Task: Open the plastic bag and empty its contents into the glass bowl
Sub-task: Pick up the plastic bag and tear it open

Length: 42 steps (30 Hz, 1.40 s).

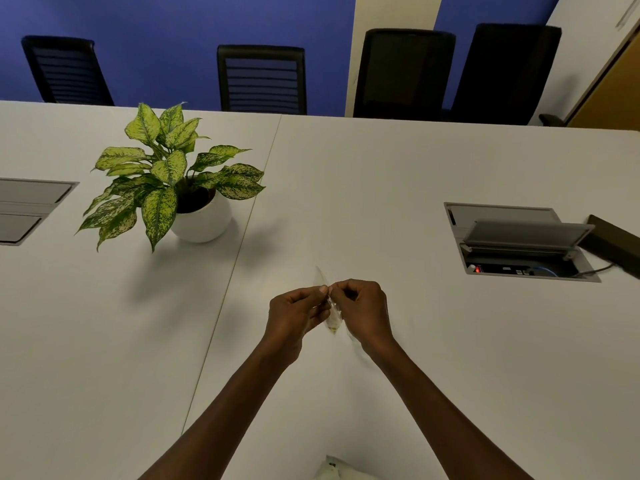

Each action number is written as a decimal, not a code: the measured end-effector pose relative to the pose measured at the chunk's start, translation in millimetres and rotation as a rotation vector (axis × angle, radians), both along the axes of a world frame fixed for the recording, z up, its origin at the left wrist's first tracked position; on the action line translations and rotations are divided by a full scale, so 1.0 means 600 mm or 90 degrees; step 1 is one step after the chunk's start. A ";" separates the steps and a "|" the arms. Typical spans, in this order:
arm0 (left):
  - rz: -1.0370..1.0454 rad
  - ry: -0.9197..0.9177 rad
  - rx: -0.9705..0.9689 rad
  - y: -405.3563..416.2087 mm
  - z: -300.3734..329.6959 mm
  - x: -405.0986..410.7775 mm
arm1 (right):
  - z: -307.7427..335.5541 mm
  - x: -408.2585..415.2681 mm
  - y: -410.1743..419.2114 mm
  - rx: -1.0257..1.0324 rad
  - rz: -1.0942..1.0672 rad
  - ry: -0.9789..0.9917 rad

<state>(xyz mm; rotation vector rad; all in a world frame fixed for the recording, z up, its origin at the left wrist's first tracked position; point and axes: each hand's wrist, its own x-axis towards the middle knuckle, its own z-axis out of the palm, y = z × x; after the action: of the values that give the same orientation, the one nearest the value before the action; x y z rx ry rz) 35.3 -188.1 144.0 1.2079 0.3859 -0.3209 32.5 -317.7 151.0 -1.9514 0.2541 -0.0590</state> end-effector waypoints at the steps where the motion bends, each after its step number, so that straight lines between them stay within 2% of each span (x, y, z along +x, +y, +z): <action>1: 0.003 -0.003 0.005 -0.001 0.000 0.001 | -0.001 -0.001 0.001 -0.005 -0.001 -0.004; 4: 0.007 -0.012 0.029 -0.004 -0.001 0.004 | -0.002 0.000 0.004 0.000 -0.006 0.001; 7: -0.003 -0.013 0.028 -0.005 -0.003 0.006 | -0.001 0.004 0.003 0.074 -0.011 0.034; 15: -0.062 0.002 -0.050 0.002 -0.002 0.014 | 0.007 0.010 -0.013 0.295 0.005 0.122; 23: -0.103 0.016 -0.094 0.004 -0.004 0.021 | 0.004 0.012 -0.019 0.395 0.010 0.155; 25: -0.097 0.009 -0.081 0.005 -0.003 0.022 | 0.004 0.012 -0.018 0.375 0.001 0.143; 28: -0.076 -0.025 -0.017 0.005 0.001 0.020 | 0.004 0.012 -0.021 0.239 -0.011 0.095; 31: -0.053 -0.066 0.075 0.005 0.002 0.015 | 0.001 0.011 -0.023 0.076 -0.008 0.055; 35: -0.021 -0.086 0.233 -0.003 0.000 0.012 | 0.003 0.007 -0.019 -0.058 -0.005 0.021; 42: 0.000 -0.119 0.392 -0.006 0.002 0.012 | 0.004 0.003 -0.029 -0.126 -0.015 -0.008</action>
<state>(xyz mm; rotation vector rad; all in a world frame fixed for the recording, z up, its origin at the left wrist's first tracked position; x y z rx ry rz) 42.7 -191.6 145.1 1.8237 0.3300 -0.0821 34.5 -334.9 153.3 -2.1436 0.2704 -0.1156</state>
